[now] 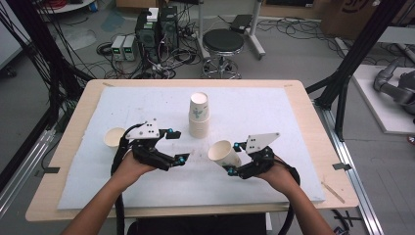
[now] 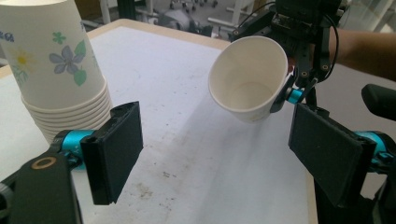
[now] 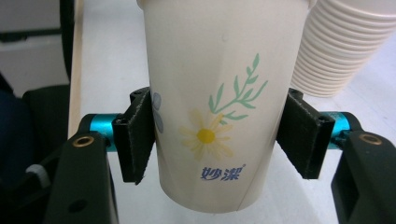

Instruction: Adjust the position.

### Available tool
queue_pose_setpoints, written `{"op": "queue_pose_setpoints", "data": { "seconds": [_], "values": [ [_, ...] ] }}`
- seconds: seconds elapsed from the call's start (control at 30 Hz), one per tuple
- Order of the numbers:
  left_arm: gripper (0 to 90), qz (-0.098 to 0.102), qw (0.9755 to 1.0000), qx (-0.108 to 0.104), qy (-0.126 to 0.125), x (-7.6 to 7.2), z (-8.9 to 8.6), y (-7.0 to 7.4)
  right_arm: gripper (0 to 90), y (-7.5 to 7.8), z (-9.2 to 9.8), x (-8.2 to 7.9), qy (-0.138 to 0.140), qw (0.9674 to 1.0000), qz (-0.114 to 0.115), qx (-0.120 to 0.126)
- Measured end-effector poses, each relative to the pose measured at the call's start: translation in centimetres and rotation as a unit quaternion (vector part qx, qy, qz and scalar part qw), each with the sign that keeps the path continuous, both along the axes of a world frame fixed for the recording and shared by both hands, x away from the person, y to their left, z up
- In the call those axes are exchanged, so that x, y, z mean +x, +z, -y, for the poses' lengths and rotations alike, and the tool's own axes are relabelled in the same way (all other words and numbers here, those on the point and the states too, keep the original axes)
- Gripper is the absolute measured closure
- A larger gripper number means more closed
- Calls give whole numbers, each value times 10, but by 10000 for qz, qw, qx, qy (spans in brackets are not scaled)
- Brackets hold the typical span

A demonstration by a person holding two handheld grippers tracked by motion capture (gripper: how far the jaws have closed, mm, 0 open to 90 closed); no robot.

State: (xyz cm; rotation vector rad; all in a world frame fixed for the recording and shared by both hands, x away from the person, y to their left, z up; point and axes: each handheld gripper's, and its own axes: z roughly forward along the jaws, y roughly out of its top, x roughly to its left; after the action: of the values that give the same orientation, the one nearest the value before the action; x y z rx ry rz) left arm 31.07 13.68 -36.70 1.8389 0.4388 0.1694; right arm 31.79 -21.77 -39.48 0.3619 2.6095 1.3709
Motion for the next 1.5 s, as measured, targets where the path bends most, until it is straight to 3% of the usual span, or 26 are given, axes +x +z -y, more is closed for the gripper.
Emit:
{"op": "queue_pose_setpoints", "data": {
  "seconds": [0.23,0.47,0.63,0.77,1.0,1.17,1.37,1.5],
  "values": [
    [178,49,9994,-220,263,-5,-6,-19,340,-11,17,-4,-323,9981,81,513],
    [178,21,9982,-357,471,-6,-10,-36,334,-25,29,-6,-662,9944,173,803],
    [172,134,9968,-503,599,-8,-14,-44,332,-27,38,-5,-1004,9893,354,999],
    [184,322,9962,-487,649,-9,-16,-49,332,-28,45,-4,-1269,9842,420,1164],
    [187,433,9953,-484,721,-8,-16,-58,332,-31,52,-4,-1482,9802,473,1224],
    [186,540,9933,-658,785,-9,-17,-61,332,-30,59,-4,-1718,9741,526,1371],
    [186,572,9916,-764,872,-9,-17,-63,332,-28,65,-4,-1937,9664,604,1579],
    [186,528,9915,-773,905,-9,-20,-65,332,-28,64,-2,-1997,9649,570,1610]
  ]
}}
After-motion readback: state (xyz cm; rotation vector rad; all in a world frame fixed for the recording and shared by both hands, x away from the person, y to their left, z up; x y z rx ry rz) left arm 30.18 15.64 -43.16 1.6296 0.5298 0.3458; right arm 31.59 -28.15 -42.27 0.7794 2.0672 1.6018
